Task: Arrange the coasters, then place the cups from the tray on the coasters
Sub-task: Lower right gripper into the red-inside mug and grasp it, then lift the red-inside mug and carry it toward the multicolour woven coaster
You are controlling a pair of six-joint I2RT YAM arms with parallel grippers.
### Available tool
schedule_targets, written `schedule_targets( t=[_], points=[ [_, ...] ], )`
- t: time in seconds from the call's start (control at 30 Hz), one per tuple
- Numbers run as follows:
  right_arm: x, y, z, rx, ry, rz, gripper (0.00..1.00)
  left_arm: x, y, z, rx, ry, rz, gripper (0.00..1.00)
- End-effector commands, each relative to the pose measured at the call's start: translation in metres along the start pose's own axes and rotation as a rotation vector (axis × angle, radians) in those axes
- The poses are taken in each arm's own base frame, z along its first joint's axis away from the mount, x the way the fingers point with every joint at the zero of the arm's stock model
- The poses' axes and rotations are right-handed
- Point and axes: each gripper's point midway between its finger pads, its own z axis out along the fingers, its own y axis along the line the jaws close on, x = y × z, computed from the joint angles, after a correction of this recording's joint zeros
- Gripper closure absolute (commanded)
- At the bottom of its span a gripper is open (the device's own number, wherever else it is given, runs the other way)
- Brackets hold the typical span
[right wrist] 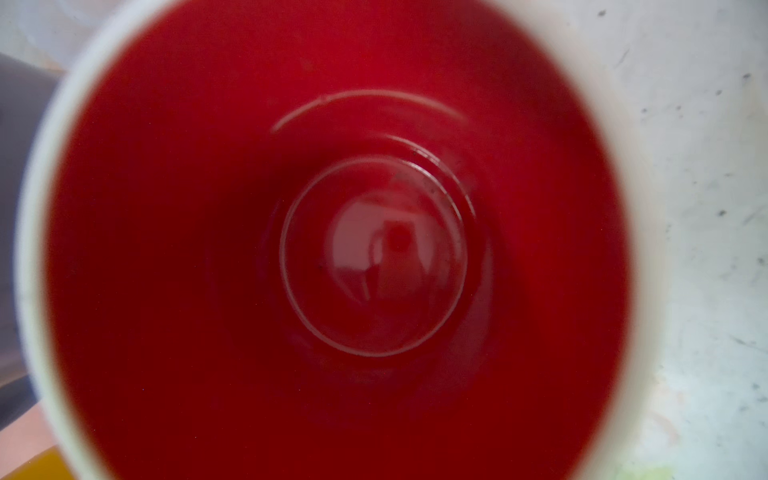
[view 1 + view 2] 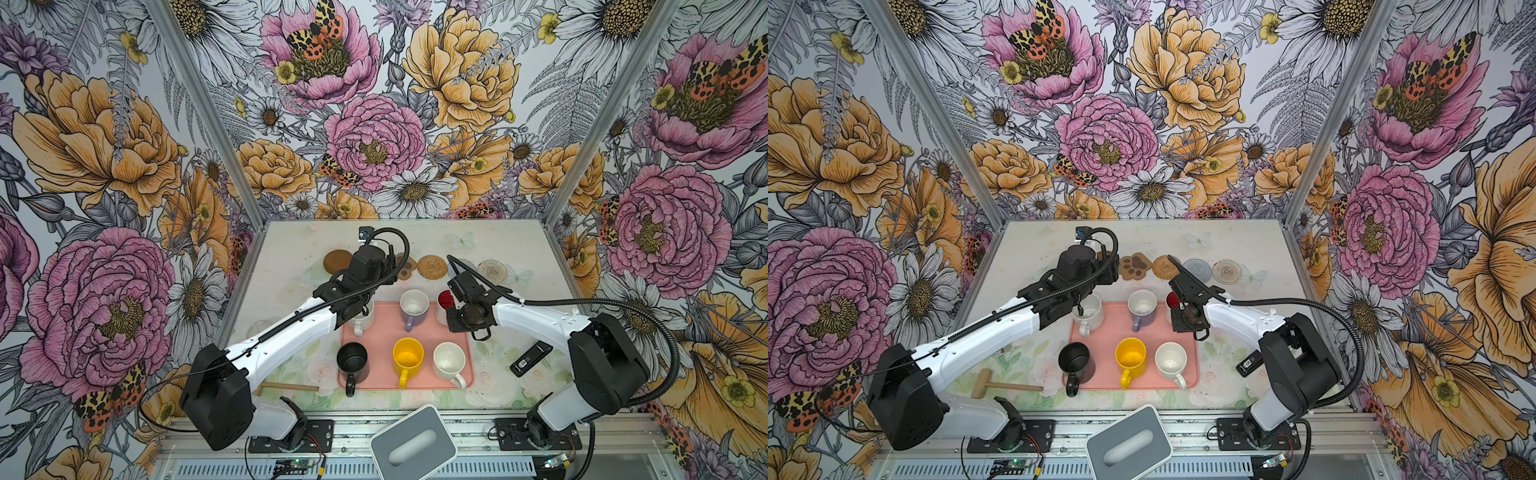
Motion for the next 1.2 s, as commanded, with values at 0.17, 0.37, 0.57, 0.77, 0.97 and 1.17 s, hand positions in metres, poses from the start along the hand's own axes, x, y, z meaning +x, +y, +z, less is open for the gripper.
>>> schedule_targets(
  t=[0.17, 0.37, 0.57, 0.77, 0.97, 1.17],
  points=[
    [-0.023, 0.002, 0.002, 0.035, -0.078, -0.004, 1.0, -0.002, -0.001, 0.003, 0.013, -0.005, -0.024, 0.3],
    [-0.02, 0.0, -0.001, 0.093, -0.11, -0.036, 1.0, -0.003, -0.001, 0.004, 0.011, -0.005, -0.026, 0.3],
    [-0.027, -0.002, -0.02, 0.15, -0.2, -0.056, 1.0, -0.002, 0.0, 0.004, 0.011, -0.003, -0.028, 0.3],
    [-0.037, -0.008, -0.041, 0.184, -0.287, -0.044, 1.0, -0.002, 0.001, 0.002, 0.007, -0.006, -0.028, 0.3],
    [-0.047, -0.011, -0.057, 0.195, -0.35, -0.039, 1.0, -0.002, 0.001, 0.002, 0.007, -0.006, -0.029, 0.3],
    [-0.061, -0.016, -0.067, 0.182, -0.374, -0.026, 1.0, -0.002, 0.002, 0.001, 0.004, -0.007, -0.029, 0.3]
  ],
)
